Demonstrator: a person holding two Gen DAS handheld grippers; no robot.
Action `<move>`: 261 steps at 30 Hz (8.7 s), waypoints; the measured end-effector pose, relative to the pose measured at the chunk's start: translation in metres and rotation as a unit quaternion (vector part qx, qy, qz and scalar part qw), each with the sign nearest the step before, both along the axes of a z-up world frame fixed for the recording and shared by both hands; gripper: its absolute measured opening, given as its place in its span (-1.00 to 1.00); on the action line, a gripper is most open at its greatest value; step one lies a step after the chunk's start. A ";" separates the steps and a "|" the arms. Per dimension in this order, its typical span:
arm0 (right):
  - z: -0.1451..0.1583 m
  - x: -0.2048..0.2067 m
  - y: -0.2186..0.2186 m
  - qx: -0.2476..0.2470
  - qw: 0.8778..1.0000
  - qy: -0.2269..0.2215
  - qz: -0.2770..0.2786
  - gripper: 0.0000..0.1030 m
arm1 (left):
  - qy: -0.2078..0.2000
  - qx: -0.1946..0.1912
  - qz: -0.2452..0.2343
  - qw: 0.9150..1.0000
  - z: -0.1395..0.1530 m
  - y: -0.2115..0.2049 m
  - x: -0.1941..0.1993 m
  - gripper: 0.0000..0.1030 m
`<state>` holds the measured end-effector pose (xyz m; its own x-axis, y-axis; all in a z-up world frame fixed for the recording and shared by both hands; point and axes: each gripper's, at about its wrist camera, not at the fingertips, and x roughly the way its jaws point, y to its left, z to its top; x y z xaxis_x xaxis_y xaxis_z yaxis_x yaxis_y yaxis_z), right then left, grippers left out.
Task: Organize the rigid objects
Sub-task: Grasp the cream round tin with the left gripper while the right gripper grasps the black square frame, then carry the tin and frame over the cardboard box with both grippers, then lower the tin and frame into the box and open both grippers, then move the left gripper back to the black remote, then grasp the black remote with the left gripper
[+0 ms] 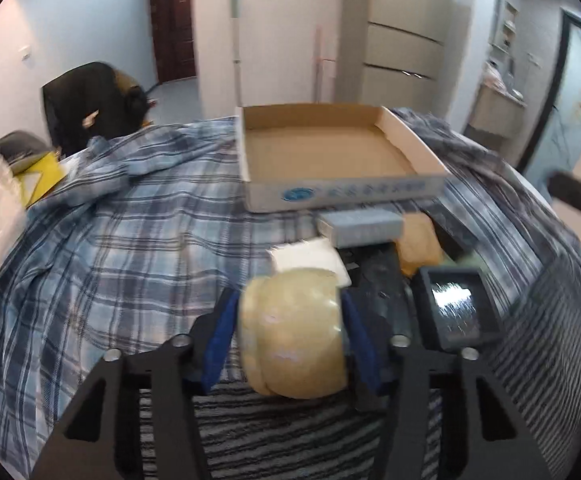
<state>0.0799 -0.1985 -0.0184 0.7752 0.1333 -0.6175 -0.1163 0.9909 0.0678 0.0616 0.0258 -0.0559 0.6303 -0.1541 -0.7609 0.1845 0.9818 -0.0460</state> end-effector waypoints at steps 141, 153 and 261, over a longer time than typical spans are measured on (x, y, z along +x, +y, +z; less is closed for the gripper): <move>-0.039 0.189 0.019 0.054 0.990 0.096 0.084 0.33 | -0.038 -0.002 0.045 0.998 0.007 -0.013 0.180 -0.03; -0.040 0.185 0.028 0.039 0.991 0.098 0.088 0.33 | -0.280 -0.034 0.085 0.956 0.061 0.002 0.120 1.00; -0.034 0.015 0.007 -0.001 0.998 0.023 0.054 1.00 | 0.083 -0.028 -0.094 0.992 -0.039 -0.040 0.032 -0.26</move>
<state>0.0946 -0.1914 -0.0527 0.7269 0.2125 -0.6531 -0.2183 0.9731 0.0737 0.0940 -0.0141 -0.0947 0.4536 -0.3021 -0.8384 0.3501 0.9256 -0.1441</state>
